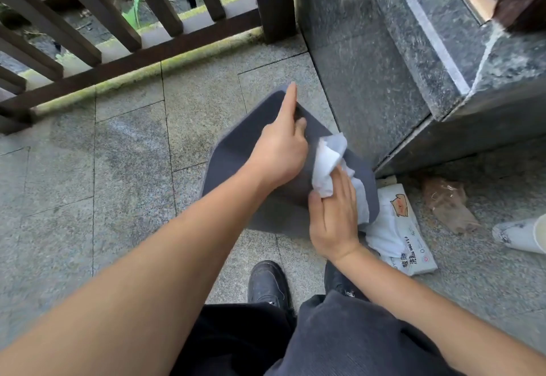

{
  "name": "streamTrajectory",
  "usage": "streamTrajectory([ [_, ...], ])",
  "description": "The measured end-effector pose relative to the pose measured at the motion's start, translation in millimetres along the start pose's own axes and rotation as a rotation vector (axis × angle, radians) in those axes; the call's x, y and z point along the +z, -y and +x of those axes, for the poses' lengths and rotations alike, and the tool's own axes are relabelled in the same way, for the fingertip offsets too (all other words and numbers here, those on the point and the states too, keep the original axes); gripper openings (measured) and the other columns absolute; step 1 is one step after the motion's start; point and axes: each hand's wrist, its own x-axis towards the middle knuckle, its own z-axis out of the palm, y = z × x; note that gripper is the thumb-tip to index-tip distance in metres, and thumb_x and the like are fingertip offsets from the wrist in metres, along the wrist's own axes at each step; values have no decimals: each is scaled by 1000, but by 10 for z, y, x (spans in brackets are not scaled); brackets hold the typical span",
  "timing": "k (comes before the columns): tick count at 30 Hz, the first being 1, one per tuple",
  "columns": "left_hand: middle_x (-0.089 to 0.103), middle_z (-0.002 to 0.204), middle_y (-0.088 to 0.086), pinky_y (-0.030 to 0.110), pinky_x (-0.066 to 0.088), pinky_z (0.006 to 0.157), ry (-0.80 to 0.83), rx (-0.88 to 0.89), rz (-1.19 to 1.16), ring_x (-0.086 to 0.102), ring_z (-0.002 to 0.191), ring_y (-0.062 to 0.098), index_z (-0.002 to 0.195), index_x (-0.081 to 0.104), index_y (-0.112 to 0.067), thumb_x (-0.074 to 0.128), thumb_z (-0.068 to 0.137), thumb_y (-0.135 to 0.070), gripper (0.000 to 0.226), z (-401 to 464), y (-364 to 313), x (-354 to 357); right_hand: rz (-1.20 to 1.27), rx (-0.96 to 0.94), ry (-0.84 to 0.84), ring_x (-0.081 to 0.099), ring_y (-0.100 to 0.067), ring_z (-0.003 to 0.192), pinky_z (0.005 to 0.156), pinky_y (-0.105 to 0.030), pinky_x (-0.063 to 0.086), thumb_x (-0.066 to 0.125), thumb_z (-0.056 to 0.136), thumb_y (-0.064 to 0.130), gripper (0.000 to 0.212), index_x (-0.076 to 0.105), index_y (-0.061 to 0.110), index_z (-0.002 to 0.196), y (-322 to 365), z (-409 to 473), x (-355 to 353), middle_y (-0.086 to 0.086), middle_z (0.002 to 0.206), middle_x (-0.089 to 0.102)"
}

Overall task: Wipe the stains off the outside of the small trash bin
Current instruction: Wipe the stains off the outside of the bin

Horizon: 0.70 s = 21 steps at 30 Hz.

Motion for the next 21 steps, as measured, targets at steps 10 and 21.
streamTrajectory([
  [10, 51, 141, -23, 38, 37, 112, -68, -249, -248, 53, 126, 5, 155, 19, -46, 64, 74, -67, 95, -638, 890, -519, -66, 291, 102, 28, -19, 151, 122, -46, 25, 24, 104, 38, 58, 27, 15, 157, -638, -425, -167, -2, 162, 33],
  [21, 39, 155, -10, 24, 32, 92, -52, 19, 167, 50, 128, 20, 144, 3, -69, 49, 100, -43, 68, -148, 558, -648, -190, 80, 163, 34, -28, 150, 123, -44, 27, 32, 106, 18, 49, 42, -4, 148, -411, -309, -68, -17, 156, 43],
])
